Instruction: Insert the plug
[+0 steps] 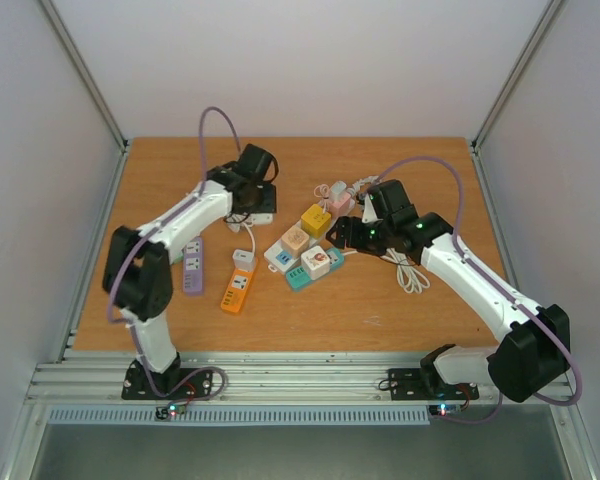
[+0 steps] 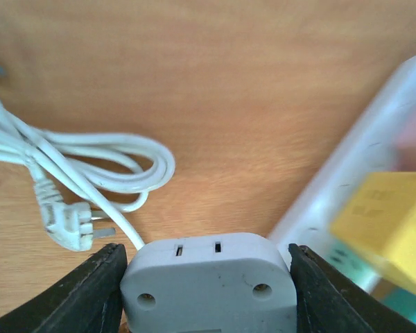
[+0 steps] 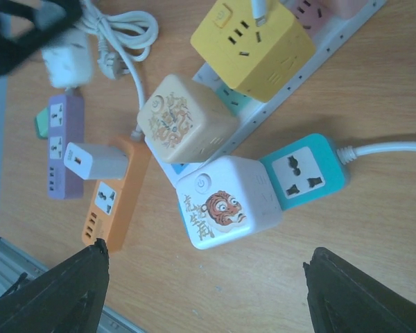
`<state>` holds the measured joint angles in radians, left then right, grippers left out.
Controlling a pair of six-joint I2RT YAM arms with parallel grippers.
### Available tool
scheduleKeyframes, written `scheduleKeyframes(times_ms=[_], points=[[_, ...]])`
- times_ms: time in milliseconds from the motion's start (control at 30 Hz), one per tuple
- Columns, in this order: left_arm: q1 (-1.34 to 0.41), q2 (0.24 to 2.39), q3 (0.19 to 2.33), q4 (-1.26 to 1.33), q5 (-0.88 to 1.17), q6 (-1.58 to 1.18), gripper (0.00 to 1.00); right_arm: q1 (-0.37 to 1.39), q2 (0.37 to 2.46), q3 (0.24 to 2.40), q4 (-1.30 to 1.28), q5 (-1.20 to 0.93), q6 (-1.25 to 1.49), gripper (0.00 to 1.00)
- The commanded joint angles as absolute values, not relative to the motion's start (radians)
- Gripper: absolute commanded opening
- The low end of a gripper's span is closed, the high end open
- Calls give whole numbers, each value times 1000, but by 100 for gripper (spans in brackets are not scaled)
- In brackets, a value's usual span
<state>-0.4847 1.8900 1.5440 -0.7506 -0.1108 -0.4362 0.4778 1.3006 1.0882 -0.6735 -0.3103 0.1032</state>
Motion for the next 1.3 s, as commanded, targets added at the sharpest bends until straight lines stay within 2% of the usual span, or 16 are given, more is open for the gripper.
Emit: scheduleKeyframes(times_ms=[0, 400, 600, 867, 1167, 1267], points=[[-485, 1709, 1496, -679, -80, -442, 51, 511, 1278, 1122, -634, -294, 44, 79], [-483, 1290, 1183, -480, 137, -756, 50, 737, 1303, 1187, -466, -243, 24, 80], [-423, 1148, 1062, -406, 319, -911, 53, 826, 1421, 1293, -427, -249, 16, 79], [-383, 1028, 997, -394, 345, -1016, 53, 918, 1591, 1453, -363, -179, -24, 74], [-339, 1016, 1017, -423, 433, -998, 56, 928, 1632, 1494, -356, -126, -39, 35], [-323, 1027, 1041, -445, 469, -953, 59, 928, 1606, 1493, -361, -131, -40, 27]])
